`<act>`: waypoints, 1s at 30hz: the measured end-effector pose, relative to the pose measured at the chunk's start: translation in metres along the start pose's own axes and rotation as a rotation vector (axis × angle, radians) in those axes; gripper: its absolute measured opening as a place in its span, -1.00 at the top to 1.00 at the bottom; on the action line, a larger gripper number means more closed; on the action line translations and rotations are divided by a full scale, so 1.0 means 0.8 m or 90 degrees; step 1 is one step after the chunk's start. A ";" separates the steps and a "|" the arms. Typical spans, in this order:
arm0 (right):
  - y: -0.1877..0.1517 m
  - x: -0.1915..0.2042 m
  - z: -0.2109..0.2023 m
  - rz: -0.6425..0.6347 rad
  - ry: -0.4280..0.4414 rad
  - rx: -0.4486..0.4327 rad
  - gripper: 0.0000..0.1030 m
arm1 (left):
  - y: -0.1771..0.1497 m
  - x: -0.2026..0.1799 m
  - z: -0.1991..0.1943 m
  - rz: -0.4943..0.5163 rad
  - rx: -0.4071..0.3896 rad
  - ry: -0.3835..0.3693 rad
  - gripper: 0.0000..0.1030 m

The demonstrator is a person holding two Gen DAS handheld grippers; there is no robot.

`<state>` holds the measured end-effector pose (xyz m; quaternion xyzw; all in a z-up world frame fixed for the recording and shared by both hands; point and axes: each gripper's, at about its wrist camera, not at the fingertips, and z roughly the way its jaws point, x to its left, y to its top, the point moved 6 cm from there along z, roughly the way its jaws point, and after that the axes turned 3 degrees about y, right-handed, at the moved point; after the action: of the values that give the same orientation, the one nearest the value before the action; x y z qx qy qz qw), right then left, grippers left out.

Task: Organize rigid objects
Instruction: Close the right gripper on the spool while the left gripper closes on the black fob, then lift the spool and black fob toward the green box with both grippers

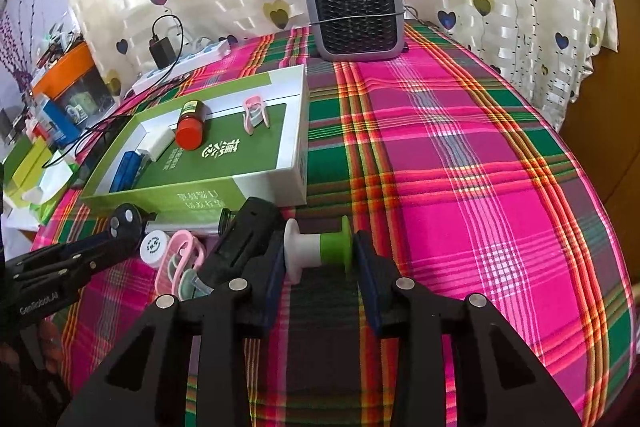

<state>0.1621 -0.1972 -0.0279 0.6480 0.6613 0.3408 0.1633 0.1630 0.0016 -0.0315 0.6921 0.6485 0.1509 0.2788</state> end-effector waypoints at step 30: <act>0.003 0.000 0.002 -0.001 0.008 0.002 0.32 | 0.014 0.005 0.008 -0.027 -0.012 -0.018 0.47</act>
<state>0.1648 -0.1970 -0.0274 0.6458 0.6632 0.3435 0.1586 0.1763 0.0043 -0.0312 0.6774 0.6579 0.1413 0.2972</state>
